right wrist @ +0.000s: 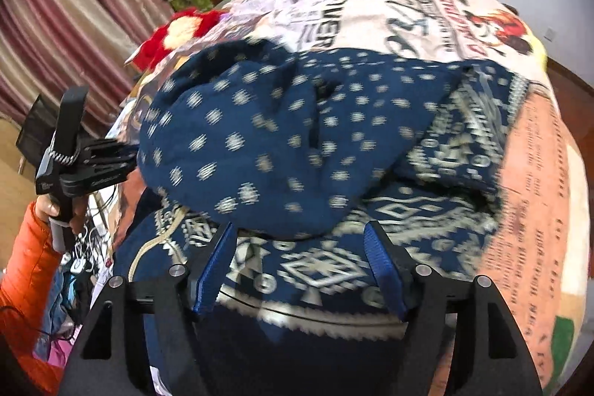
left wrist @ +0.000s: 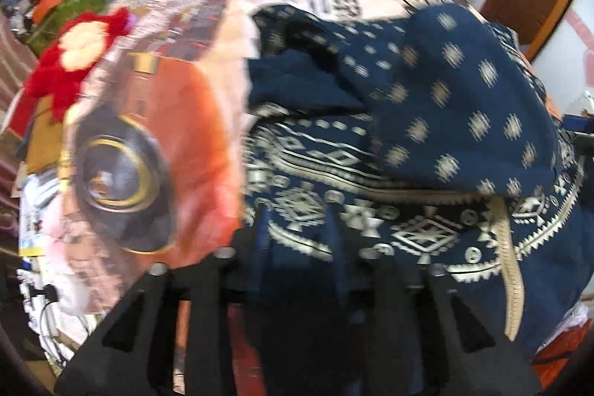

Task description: Fold large clothes

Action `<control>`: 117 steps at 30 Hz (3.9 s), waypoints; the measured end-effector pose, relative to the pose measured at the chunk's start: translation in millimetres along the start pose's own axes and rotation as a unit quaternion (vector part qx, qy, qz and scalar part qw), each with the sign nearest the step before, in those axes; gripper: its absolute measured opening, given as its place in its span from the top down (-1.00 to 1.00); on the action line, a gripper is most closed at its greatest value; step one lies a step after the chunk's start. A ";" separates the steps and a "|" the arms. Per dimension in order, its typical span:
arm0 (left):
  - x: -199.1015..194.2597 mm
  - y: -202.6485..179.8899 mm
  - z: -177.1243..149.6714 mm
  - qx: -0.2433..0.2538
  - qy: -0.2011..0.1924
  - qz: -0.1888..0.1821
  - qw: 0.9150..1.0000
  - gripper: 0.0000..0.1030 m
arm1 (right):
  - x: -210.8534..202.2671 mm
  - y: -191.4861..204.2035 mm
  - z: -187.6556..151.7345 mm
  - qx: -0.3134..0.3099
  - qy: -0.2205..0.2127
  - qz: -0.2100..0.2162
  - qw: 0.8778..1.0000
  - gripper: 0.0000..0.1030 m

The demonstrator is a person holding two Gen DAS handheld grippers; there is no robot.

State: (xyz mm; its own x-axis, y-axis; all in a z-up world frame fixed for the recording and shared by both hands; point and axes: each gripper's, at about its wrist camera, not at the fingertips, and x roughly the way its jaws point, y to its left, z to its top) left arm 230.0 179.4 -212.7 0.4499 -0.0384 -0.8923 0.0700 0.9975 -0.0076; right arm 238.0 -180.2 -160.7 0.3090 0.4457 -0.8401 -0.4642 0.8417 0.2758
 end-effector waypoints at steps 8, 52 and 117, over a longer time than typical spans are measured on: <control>0.2 32.8 59.9 -0.071 -0.047 0.007 0.996 -0.33 | -31.8 -61.0 23.6 0.074 -0.050 -0.047 0.995 -0.43; 139.3 56.1 252.1 -0.094 -0.041 0.091 0.991 0.65 | 106.2 -168.4 235.9 0.155 -0.081 -0.060 0.983 0.79; -17.5 15.3 -63.0 -0.184 -0.029 -0.101 0.977 0.81 | -14.6 43.4 -49.8 0.010 -0.095 -0.040 0.995 0.78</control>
State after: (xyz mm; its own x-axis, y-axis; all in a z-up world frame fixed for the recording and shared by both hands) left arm 167.0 199.1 -225.6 0.5106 -0.2289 -0.8288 -0.1572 0.9228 -0.3518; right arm 172.0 -165.4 -159.7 0.4963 0.4259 -0.7565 -0.4167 0.8813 0.2228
